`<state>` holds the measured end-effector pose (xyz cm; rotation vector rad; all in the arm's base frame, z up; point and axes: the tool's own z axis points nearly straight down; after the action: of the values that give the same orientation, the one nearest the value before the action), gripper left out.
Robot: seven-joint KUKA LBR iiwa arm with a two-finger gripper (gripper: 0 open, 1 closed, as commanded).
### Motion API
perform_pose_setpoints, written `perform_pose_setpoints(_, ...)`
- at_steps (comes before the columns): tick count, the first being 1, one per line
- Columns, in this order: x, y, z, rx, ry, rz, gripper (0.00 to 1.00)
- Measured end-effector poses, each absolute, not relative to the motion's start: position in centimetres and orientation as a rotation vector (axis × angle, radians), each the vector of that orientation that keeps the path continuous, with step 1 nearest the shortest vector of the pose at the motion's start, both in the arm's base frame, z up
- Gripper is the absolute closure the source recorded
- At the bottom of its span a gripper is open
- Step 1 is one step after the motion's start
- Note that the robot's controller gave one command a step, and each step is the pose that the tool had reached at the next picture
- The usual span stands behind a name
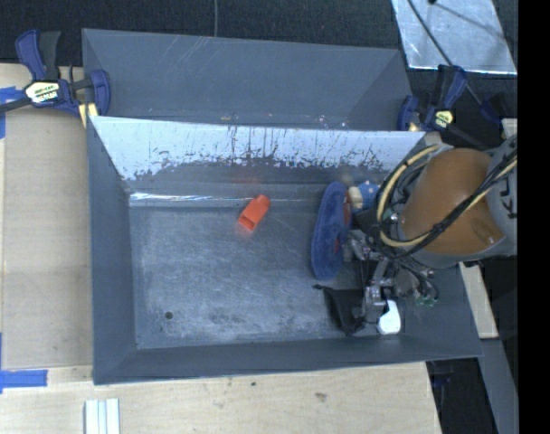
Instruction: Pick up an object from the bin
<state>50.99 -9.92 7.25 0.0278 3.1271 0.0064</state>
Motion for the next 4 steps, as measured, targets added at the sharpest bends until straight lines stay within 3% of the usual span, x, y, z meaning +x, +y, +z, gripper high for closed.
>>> perform_pose_setpoints(1, 51.2, -9.8, 7.3, 0.026, 3.122, 0.008, 1.0)
perform_pose_setpoints(2, 51.3, -5.3, 7.3, 0.009, 3.136, 0.0, 1.0)
perform_pose_setpoints(3, 53.8, 2.9, 7.4, 0.041, 3.139, 0.002, 1.0)
perform_pose_setpoints(4, 53.4, 2.6, 7.2, 0.045, 3.147, 0.001, 0.0)
